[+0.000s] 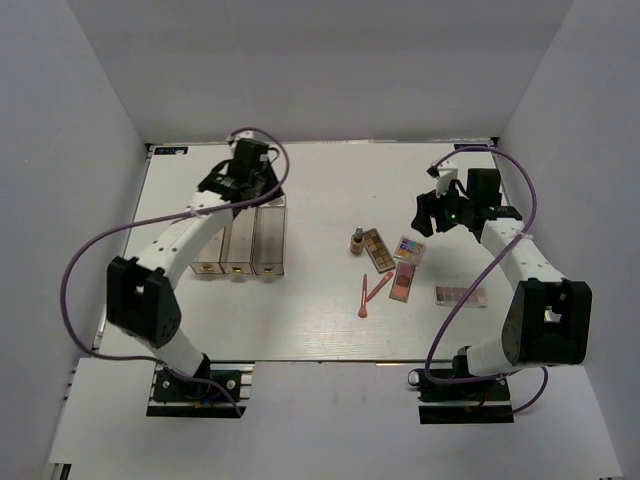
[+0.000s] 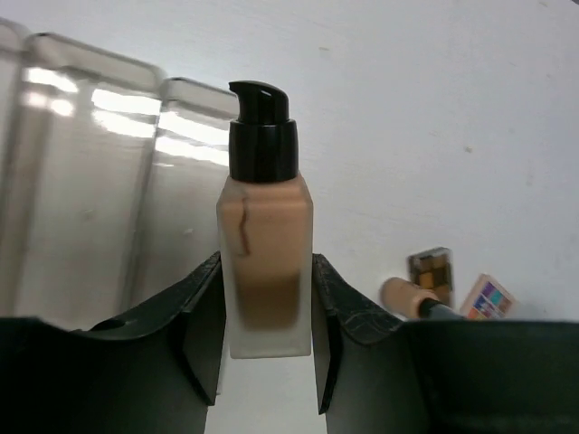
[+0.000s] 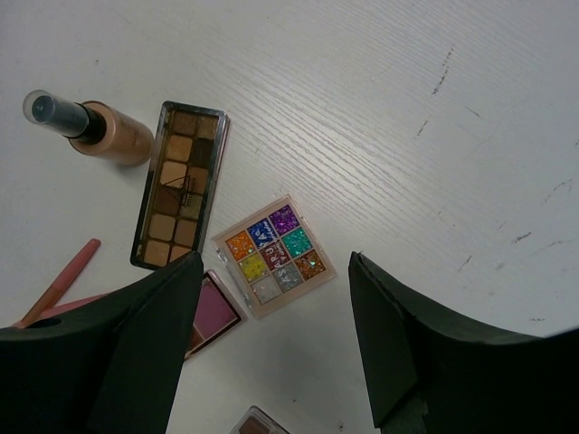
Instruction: Organize the makeup
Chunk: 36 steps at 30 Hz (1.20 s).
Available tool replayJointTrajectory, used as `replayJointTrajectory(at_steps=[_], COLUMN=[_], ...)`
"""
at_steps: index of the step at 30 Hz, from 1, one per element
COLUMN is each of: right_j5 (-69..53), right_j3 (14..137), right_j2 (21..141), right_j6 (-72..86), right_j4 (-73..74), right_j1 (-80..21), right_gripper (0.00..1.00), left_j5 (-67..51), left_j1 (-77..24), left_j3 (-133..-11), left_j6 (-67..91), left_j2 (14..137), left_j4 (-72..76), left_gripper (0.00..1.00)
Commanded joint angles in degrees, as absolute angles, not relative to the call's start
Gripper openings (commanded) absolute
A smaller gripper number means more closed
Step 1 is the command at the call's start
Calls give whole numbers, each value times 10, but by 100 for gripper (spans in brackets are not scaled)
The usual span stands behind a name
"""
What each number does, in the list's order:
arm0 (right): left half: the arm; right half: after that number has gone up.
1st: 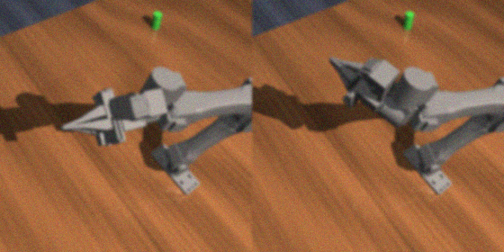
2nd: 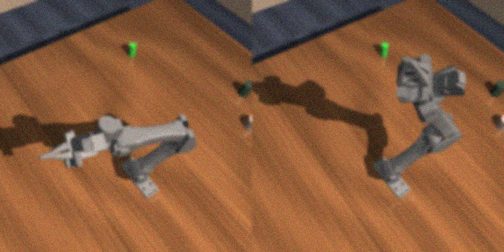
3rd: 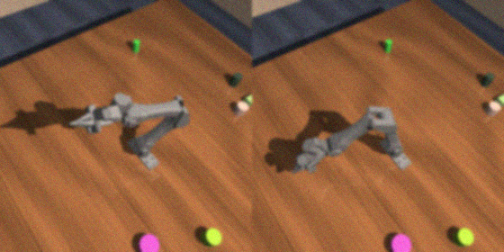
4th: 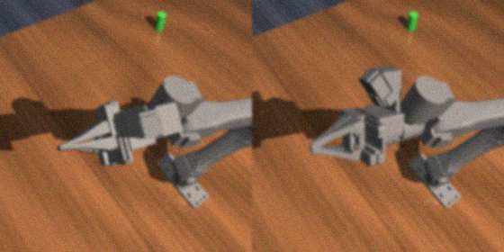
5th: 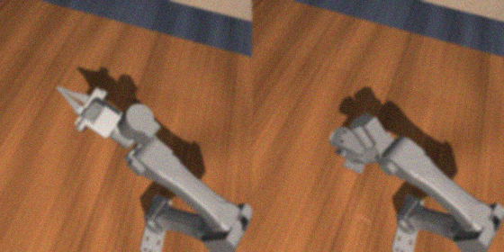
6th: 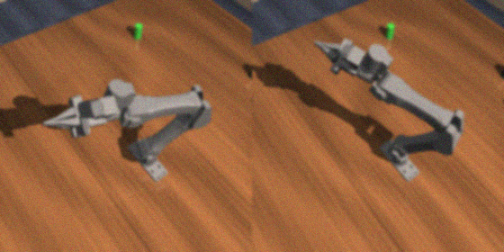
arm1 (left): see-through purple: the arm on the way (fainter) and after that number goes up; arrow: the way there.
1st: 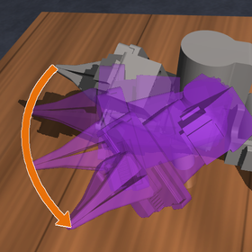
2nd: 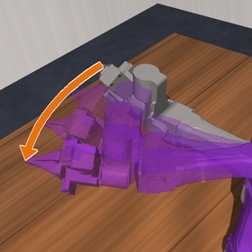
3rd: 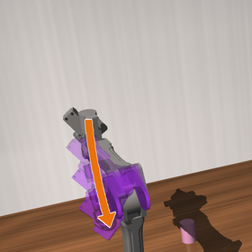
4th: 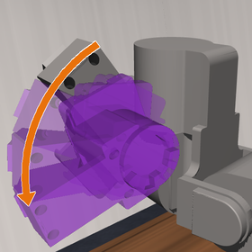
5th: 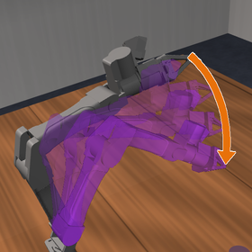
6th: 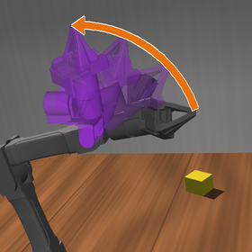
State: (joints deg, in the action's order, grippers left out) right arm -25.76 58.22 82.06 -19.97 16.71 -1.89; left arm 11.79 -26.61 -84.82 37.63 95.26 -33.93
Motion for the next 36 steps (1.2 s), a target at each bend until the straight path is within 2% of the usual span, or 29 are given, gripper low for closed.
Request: replayJointTrajectory(at_steps=[1, 5, 13, 20, 29, 31, 32, 33, 35, 36], right_j5=[-274, -281, -281, -280, -279, -279, -279, -278, -278, -279], right_j3=[584, 587, 596, 591, 599, 600, 602, 605, 606, 605], right_j2=[809, 814, 818, 816, 823, 825, 828, 828, 829, 830], right_j6=[-208, -211, -208, -206, -210, -212, -212, -211, -211, -212], right_j4=[177, 178, 183, 183, 185, 187, 187, 188, 189, 187], right_j1=[-19, -20, -20, -19, -19, -20, -18, -19, -19, -18], right_gripper=[72, 72, 72, 73, 74, 74, 74, 74, 74, 74], left_j5=[120, 131, 151, 157, 142, 138, 139, 143, 150, 154], left_j1=[-215, -159, -78, -40, -40, -40, -40, -40, -40, -40], left_j3=[-777, -754, -738, -738, -756, -765, -769, -773, -783, -787], left_j6=[360, 320, 233, 200, 171, 174, 174, 176, 181, 182], left_j2=[886, 849, 867, 916, 993, 1005, 1013, 1019, 1027, 1031], left_j4=[-340, -350, -358, -347, -314, -312, -312, -313, -316, -318], left_gripper=[0, 0, 0, 9, 23, 31, 37, 49, 59, 67])
